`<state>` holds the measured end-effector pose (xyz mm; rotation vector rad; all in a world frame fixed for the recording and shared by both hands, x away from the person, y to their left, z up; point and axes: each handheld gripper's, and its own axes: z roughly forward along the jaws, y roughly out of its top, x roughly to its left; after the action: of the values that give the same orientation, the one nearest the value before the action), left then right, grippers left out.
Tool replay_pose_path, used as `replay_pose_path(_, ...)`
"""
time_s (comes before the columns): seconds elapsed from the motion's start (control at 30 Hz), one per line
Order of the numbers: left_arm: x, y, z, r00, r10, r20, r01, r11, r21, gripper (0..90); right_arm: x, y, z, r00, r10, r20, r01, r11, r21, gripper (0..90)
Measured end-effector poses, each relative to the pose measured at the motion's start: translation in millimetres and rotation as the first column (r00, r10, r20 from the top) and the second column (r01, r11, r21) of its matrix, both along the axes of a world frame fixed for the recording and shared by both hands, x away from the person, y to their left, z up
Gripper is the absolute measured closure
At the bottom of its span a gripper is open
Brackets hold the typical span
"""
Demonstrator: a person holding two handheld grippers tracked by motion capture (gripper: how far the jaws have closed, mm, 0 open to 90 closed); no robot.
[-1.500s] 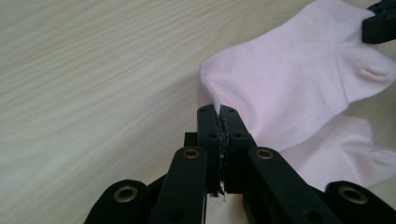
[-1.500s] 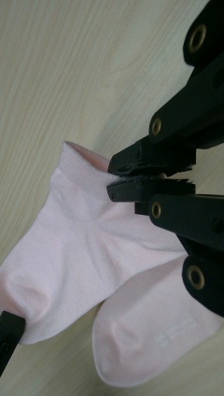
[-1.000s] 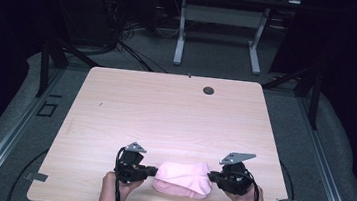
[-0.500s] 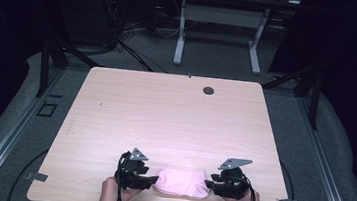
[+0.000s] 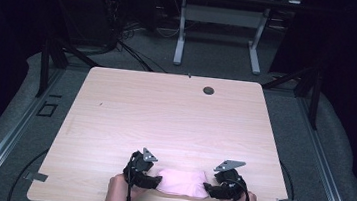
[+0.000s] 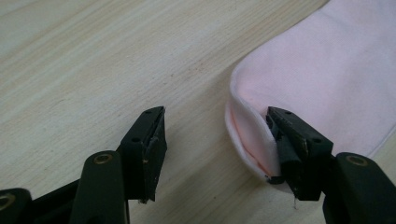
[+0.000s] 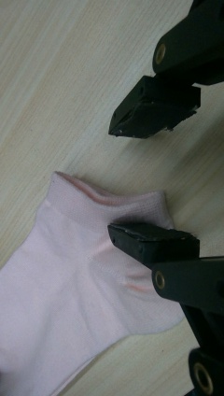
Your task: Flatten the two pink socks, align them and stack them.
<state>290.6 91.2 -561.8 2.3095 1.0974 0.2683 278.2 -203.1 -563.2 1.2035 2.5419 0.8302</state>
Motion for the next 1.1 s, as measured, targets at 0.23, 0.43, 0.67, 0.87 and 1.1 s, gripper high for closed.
replay_pose_path(0.23,-1.0,0.3,-3.3,0.9999,-0.004,0.015,0.004,0.9997,0.024,38.0,-0.7,1.7,-1.1,1.0,0.003,0.004,-0.003,0.9999,-0.01,43.0)
replay_pose_path(0.43,0.0,6.3,3.7,0.999,-0.004,0.045,0.004,1.0,0.005,26.6,1.0,-4.5,0.2,0.9998,-0.012,0.015,0.012,0.9995,0.029,33.6)
replay_pose_path(0.67,6.3,26.7,22.2,0.9934,0.039,0.108,-0.035,0.9988,-0.033,12.7,6.9,-18.3,20.4,0.9951,-0.06,0.078,0.053,0.9945,0.091,17.9)
replay_pose_path(0.87,12.9,54.8,31.0,0.986,0.101,0.133,-0.097,0.9946,-0.037,4.8,13.4,-36.2,33.5,0.9839,-0.113,0.139,0.096,0.9879,0.122,10.1)
replay_pose_path(1.1,16.9,95.0,28.7,0.9681,0.201,0.15,-0.199,0.9796,-0.028,2.0,18.2,-67.9,33.8,0.9707,-0.191,0.146,0.174,0.9773,0.121,0.7)
